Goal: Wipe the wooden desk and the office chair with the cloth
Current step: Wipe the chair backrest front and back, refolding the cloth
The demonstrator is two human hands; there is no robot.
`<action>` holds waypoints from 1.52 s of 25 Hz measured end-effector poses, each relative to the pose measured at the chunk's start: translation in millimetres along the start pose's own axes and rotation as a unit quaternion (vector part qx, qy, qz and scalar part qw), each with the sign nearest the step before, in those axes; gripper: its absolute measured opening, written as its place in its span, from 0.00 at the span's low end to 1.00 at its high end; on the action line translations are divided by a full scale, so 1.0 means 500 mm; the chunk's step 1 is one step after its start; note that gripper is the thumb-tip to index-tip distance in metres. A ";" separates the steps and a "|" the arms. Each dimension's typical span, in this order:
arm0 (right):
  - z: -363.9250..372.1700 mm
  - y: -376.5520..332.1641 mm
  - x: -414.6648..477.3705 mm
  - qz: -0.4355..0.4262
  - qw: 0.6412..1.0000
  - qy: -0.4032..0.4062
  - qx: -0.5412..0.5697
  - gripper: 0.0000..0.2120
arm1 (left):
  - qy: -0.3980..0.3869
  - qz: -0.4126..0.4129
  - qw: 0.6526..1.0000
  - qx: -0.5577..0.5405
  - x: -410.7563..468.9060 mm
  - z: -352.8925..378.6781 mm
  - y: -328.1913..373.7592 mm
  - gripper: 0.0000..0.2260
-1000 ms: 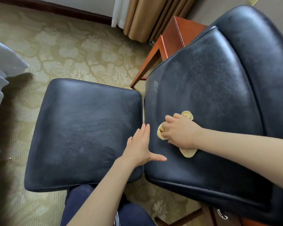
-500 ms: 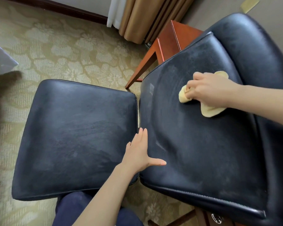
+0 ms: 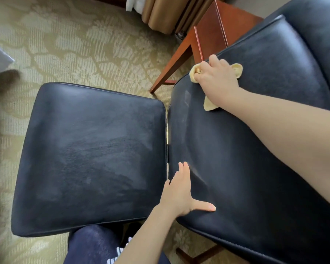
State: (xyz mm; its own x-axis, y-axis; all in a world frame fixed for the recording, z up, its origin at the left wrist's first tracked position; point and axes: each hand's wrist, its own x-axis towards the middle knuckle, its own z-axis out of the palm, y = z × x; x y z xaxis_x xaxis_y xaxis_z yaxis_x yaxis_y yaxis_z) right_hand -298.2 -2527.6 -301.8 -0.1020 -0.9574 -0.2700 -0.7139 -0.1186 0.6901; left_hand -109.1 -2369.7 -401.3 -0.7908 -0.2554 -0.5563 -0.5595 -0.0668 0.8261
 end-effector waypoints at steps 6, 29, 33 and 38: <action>0.033 -0.104 -0.013 -0.094 0.993 -0.072 -0.025 0.15 | 0.019 -0.006 0.999 0.049 0.003 0.010 0.000 0.59; -0.103 -0.099 -0.577 -0.258 0.951 -0.108 0.133 0.13 | 0.157 0.019 0.975 0.158 -0.165 -0.008 0.127 0.29; -0.130 -0.012 -0.652 -0.233 0.960 -0.069 0.142 0.14 | 0.155 0.102 0.973 0.138 -0.175 0.021 0.195 0.28; -0.152 0.084 -0.614 -0.220 0.968 -0.076 0.091 0.14 | 0.144 0.142 0.975 0.096 -0.160 0.021 0.236 0.30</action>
State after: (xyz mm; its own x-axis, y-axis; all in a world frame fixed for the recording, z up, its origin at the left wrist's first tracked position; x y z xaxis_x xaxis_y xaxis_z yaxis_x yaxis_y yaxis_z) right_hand -244.2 -2258.5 -138.9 0.1484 -0.7736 -0.6160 -0.8200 -0.4445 0.3607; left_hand -114.4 -2347.0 -260.4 -0.8337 -0.4993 -0.2357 -0.3854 0.2205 0.8960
